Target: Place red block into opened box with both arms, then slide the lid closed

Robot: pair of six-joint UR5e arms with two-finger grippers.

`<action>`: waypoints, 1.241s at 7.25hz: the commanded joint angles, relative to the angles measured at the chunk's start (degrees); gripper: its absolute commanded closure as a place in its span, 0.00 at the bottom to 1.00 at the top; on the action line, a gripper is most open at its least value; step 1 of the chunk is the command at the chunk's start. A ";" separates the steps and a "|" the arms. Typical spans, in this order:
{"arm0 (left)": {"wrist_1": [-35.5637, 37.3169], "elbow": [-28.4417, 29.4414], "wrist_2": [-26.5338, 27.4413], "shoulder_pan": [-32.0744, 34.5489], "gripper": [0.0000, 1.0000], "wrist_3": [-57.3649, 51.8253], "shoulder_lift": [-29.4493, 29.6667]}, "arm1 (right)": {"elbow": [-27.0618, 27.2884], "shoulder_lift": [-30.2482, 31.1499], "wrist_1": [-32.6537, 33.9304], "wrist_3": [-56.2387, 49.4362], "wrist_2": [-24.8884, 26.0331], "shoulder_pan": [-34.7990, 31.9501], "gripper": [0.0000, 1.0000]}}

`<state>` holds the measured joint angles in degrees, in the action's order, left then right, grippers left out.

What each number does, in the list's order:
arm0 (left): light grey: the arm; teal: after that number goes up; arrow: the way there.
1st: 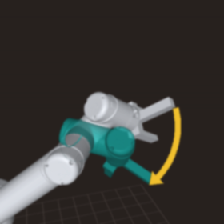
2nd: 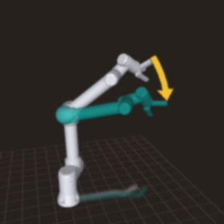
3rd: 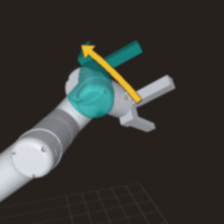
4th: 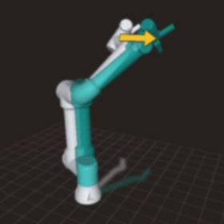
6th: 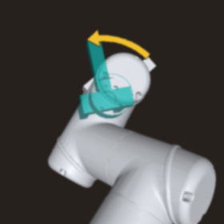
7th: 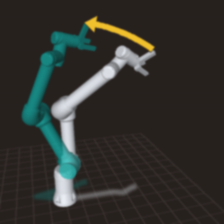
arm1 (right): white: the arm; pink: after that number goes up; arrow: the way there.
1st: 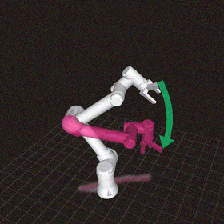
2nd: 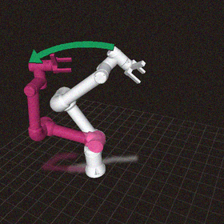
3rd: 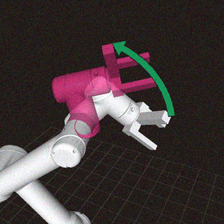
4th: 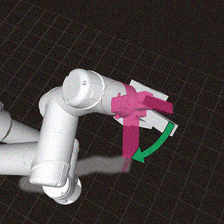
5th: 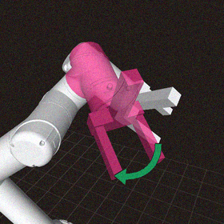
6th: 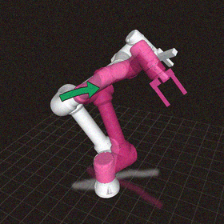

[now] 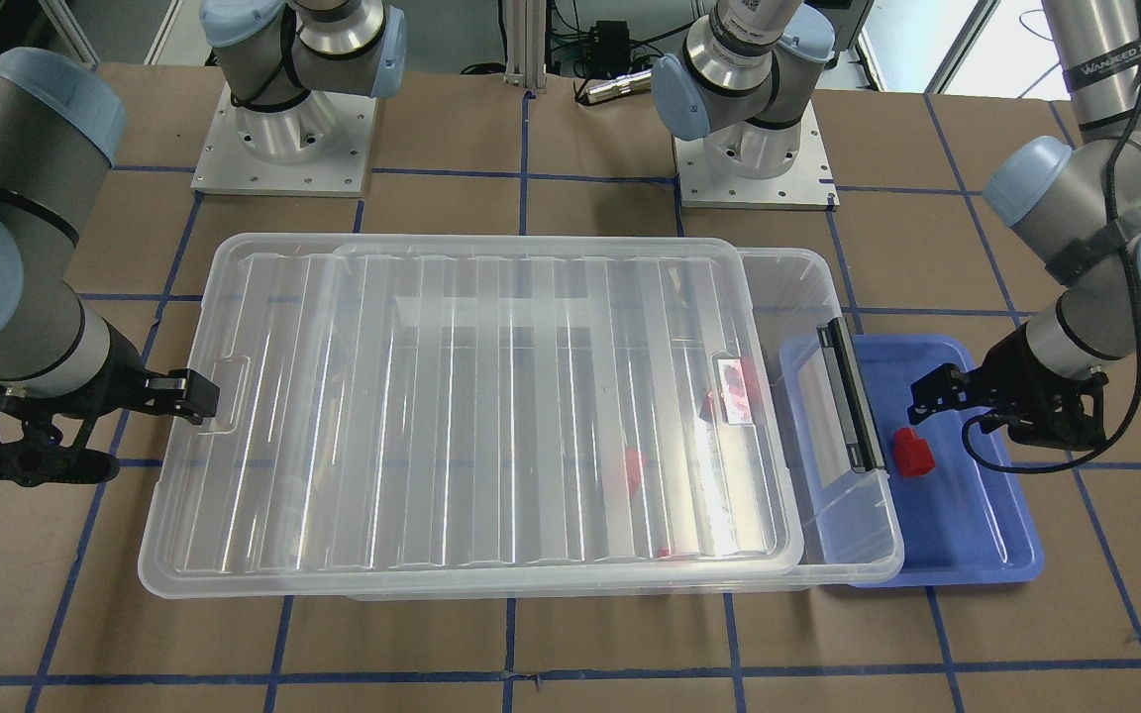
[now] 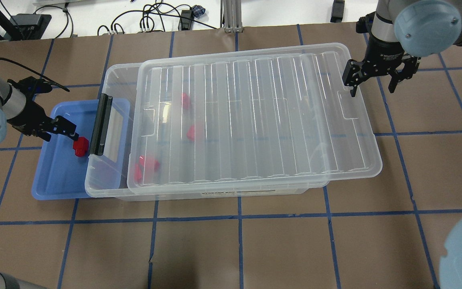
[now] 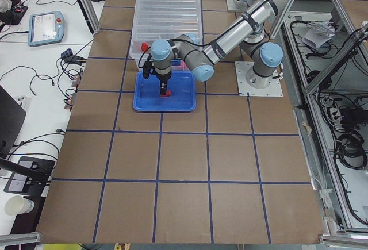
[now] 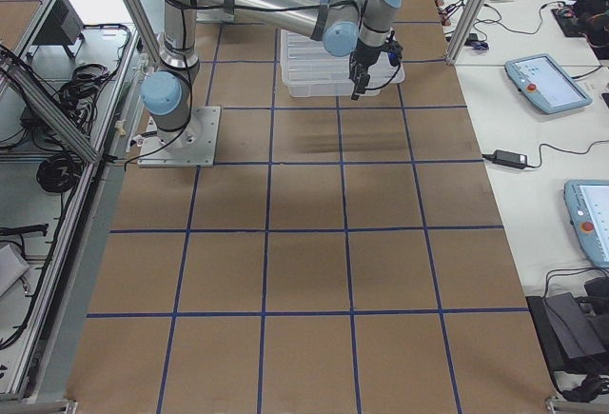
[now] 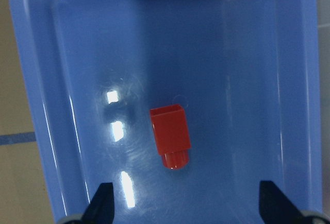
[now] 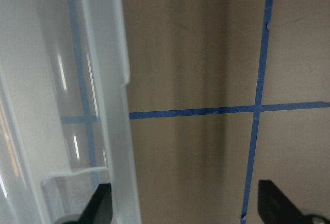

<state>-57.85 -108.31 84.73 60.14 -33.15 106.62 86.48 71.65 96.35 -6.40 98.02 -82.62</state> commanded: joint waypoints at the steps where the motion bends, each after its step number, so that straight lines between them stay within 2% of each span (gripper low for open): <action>1: 4.40 -1.64 0.18 0.15 0.00 5.61 2.09 | 0.01 0.07 0.94 -2.73 0.24 2.10 0.00; 3: 7.38 -2.43 0.09 0.15 0.00 7.31 5.43 | 0.01 0.07 1.30 -4.05 0.59 3.34 0.00; 4: 10.70 -2.87 0.18 0.24 0.00 7.57 6.05 | 0.01 0.07 1.38 -5.10 2.24 3.60 0.00; 5: 11.09 -2.88 0.18 0.41 0.00 7.92 6.06 | 0.01 -0.02 1.38 -6.68 2.70 3.69 0.00; 7: 11.26 -2.88 0.09 0.85 0.07 10.11 6.67 | 0.01 -0.02 2.87 -7.74 4.53 4.48 0.00; 9: 11.09 -2.96 0.17 1.29 0.39 10.21 7.02 | 0.01 -0.02 3.14 -11.43 4.81 6.50 0.00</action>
<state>-46.70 -111.23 84.80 61.14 -23.15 113.41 86.48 71.64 99.27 -16.01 102.50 -77.24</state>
